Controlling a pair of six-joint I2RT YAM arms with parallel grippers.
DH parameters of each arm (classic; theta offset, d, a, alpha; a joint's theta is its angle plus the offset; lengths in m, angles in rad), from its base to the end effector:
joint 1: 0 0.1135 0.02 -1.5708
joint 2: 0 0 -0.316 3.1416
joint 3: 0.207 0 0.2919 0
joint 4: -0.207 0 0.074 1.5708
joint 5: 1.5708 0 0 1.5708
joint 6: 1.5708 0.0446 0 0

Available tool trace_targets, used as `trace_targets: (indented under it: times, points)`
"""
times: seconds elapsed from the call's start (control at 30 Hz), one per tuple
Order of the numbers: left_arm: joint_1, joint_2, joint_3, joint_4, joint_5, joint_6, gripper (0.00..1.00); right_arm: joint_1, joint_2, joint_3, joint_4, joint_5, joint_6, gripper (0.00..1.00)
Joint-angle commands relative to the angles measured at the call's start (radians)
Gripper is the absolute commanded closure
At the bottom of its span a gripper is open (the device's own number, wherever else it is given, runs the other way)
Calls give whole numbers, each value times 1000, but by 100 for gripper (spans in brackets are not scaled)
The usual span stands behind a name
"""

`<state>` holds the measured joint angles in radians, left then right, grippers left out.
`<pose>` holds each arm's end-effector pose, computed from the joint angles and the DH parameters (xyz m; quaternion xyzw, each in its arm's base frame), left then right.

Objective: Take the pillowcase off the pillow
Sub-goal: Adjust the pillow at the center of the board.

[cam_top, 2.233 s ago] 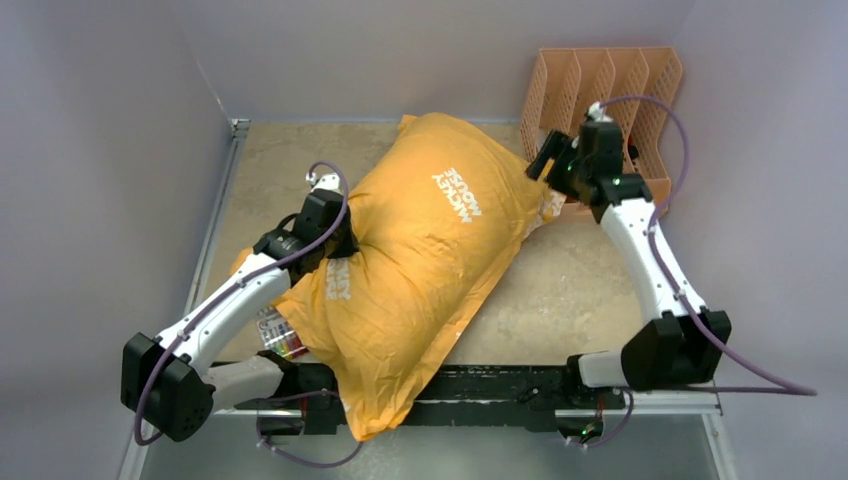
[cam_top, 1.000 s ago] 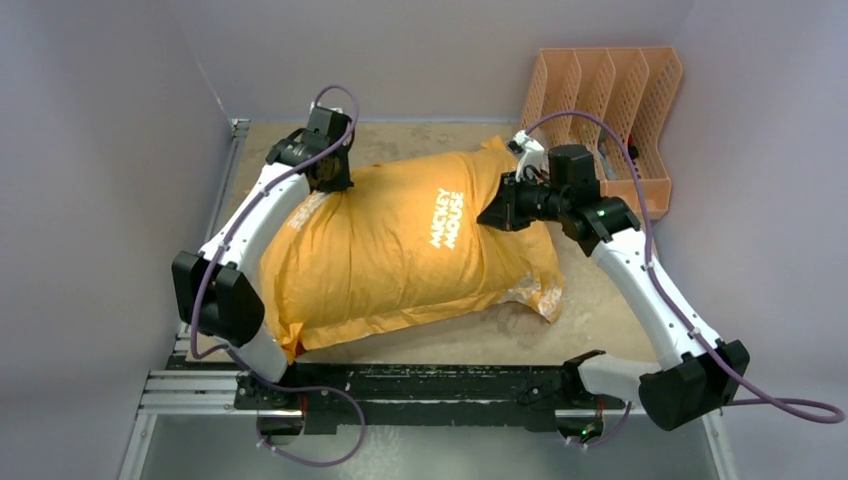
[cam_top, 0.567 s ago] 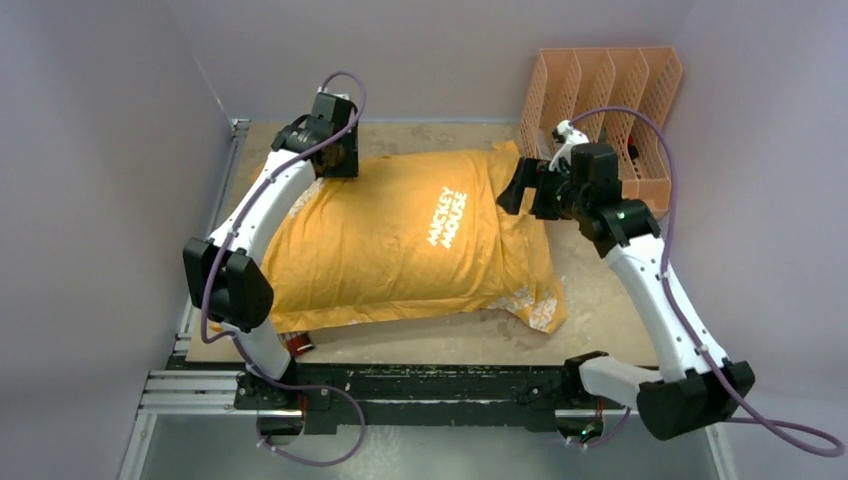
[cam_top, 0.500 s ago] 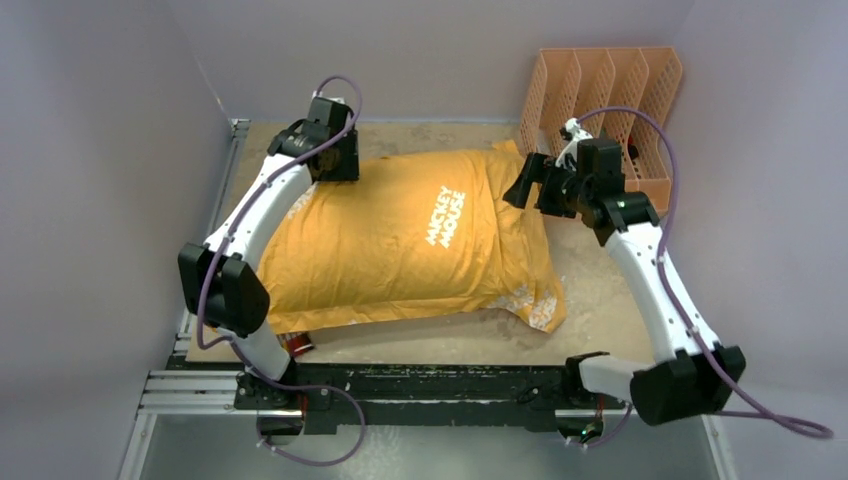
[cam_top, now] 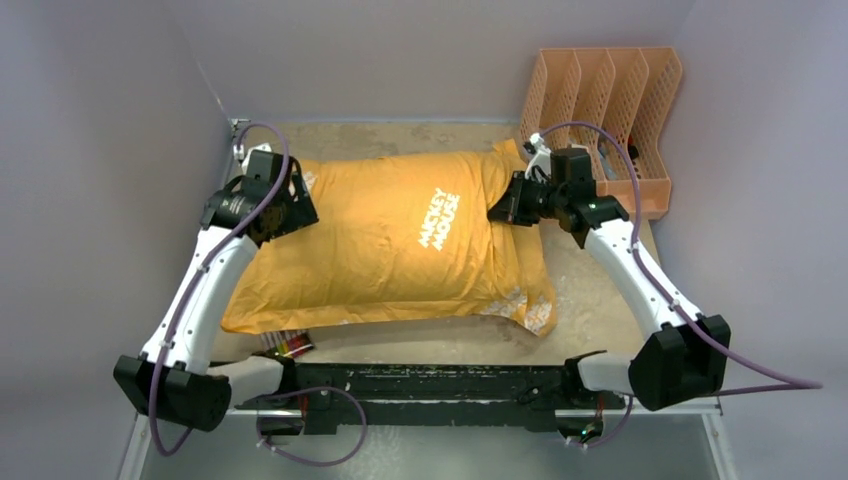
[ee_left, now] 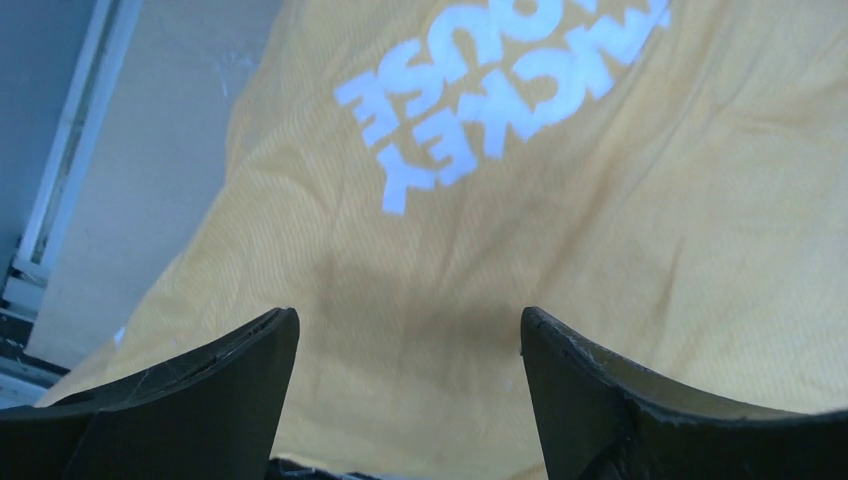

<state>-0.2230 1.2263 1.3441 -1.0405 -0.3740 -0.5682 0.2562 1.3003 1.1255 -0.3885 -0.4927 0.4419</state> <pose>0.2568 -0.0415 0.4120 -0.2183 0.9074 0.0421 0.3566 0.3072 0.1023 0.3669 -0.0385 0.8566 0.3608 0.3669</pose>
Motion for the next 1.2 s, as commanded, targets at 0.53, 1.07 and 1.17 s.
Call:
trace_targets:
  times: [0.53, 1.07, 1.17]
  points:
    - [4, 420, 244, 419, 282, 19, 67, 283, -47, 86, -6, -139, -119, 89]
    - [-1, 258, 189, 416, 327, 104, 20, 291, -199, 88, -160, 659, -31, 26]
    - [-63, 146, 95, 417, 364, 104, 20, 290, -187, 85, -196, 743, 12, 23]
